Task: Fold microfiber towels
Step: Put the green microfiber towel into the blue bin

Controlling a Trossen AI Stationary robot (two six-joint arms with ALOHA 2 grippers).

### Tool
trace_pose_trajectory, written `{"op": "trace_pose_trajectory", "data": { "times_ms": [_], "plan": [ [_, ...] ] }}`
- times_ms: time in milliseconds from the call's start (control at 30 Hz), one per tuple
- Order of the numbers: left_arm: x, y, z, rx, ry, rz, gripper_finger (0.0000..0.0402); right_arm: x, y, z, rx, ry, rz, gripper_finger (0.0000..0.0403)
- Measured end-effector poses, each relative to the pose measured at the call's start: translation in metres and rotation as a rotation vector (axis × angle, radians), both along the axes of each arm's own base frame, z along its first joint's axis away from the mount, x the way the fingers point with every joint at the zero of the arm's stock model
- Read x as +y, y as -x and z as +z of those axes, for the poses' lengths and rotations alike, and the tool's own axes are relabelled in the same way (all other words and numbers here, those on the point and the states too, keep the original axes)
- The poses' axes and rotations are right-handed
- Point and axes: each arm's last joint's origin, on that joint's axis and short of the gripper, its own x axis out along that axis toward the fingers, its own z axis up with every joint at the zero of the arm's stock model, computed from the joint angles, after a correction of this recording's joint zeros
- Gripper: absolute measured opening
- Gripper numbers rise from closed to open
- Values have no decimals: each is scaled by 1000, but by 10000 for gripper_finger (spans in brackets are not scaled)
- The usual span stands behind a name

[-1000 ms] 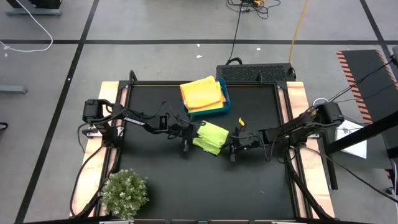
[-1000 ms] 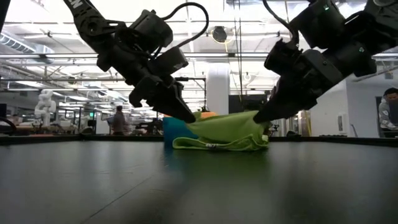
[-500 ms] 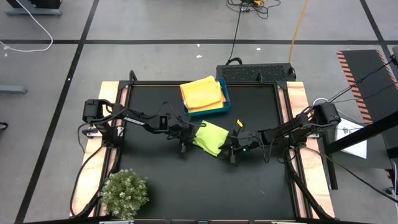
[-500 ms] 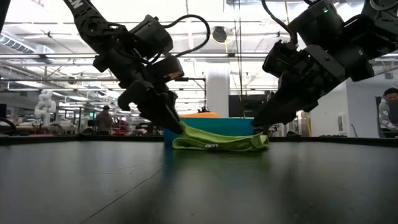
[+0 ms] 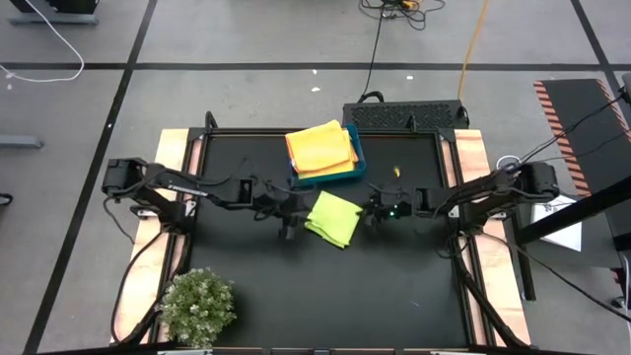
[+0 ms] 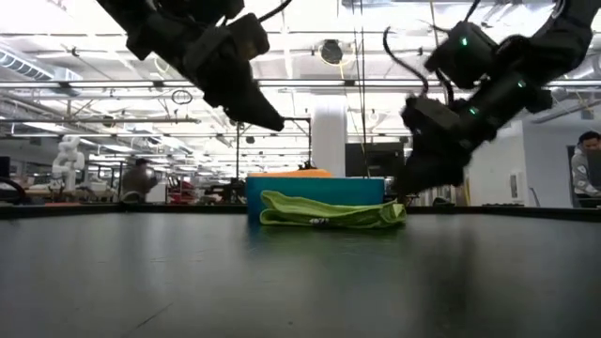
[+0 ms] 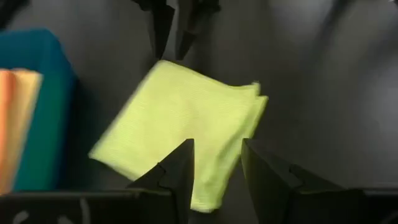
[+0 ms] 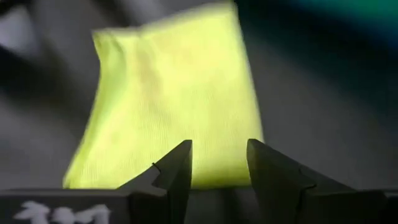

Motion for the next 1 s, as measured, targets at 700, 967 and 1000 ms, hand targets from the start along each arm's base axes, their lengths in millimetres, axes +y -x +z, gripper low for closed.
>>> {"op": "trace_pose_trajectory", "data": {
  "times_ms": [700, 967, 1000],
  "plan": [
    [-33, -12, -1, -102, 18, -94, 136, -31, 12, -28, -44, -235, -19, 198],
    [-33, -12, 0, -117, 20, -92, 136, -33, 2, -42, -96, -215, 13, 184],
    [-33, -12, 0, -117, 20, -92, 136, -33, 1, -41, -103, -198, 23, 174]
  ]
}}
